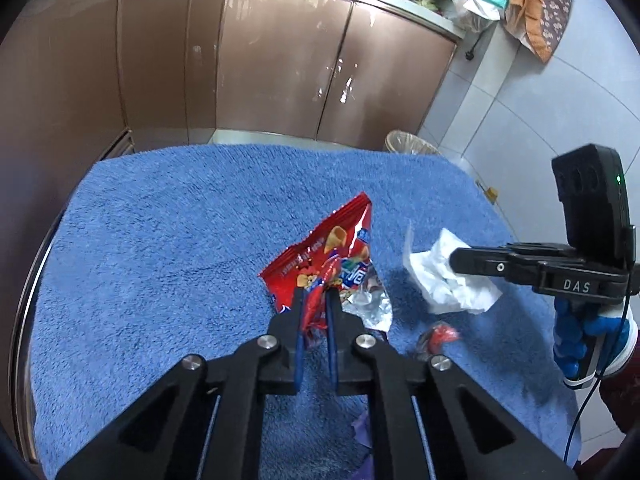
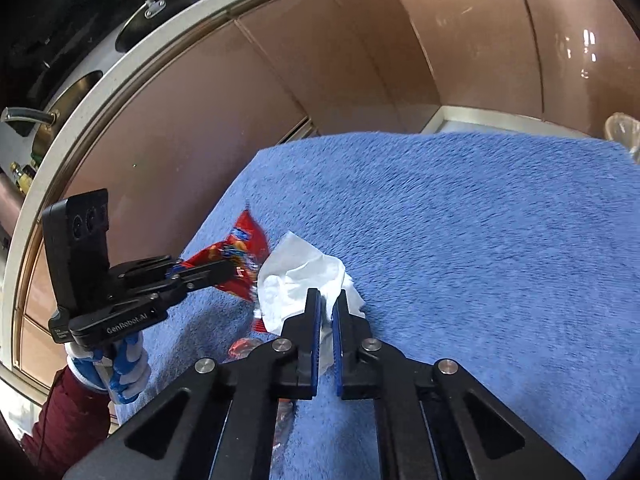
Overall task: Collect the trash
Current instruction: 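Carry both items over the bin and open both tools to drop them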
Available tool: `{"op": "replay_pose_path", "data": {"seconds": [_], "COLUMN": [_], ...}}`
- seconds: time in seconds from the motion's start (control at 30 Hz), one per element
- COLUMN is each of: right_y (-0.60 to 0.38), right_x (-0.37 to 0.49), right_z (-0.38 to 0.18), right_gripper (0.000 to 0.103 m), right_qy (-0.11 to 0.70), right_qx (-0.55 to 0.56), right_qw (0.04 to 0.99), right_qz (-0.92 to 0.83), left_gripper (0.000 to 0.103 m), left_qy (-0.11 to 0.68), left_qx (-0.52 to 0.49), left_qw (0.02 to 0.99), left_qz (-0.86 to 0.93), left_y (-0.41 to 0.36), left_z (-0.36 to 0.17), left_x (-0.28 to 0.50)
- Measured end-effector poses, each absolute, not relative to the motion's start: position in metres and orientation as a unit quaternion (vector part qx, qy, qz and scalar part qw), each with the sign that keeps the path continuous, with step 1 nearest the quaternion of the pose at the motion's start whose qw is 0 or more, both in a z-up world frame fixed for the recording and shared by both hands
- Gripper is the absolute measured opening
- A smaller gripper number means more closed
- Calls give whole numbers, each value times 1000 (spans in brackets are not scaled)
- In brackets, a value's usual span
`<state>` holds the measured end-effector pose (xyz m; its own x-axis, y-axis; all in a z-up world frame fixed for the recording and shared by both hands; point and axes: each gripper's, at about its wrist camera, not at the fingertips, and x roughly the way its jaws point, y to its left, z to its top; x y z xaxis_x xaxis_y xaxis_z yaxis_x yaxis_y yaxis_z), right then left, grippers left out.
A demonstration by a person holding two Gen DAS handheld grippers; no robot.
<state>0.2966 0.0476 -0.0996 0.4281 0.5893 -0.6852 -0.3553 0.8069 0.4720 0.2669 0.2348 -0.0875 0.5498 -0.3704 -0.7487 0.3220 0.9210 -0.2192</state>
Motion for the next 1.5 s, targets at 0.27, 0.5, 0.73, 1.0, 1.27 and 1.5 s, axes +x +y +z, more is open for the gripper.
{"op": "replay_pose_path", "data": {"seconds": [0.27,0.5,0.73,1.0,1.27,1.5], "right_y": [16,-25,-82,-170,-254,-301], "right_x": [262,220,170,112,82,88], "right_z": [-52,-3,40,61,40,-10], "right_gripper": [4,4,4,4,4,4], "right_qy": [416,373,331,296,297,330], "right_qx": [128,137,146,160,158,128], "right_qw": [860,882,906,930,941,935], "right_qz": [267,253,220,148,46,-30], "left_gripper": [8,8,8,8,8,8], "left_qy": [408,379,348,334,363,411], "left_qx": [-27,-14,-1,28,47,60], "left_qw": [896,911,922,913,880,846], "left_qz": [-174,-159,-173,-232,-302,-334], "left_y": [237,227,189,87,-49,-162], "left_z": [-44,9,62,89,64,14], "left_x": [237,202,169,153,164,188]}}
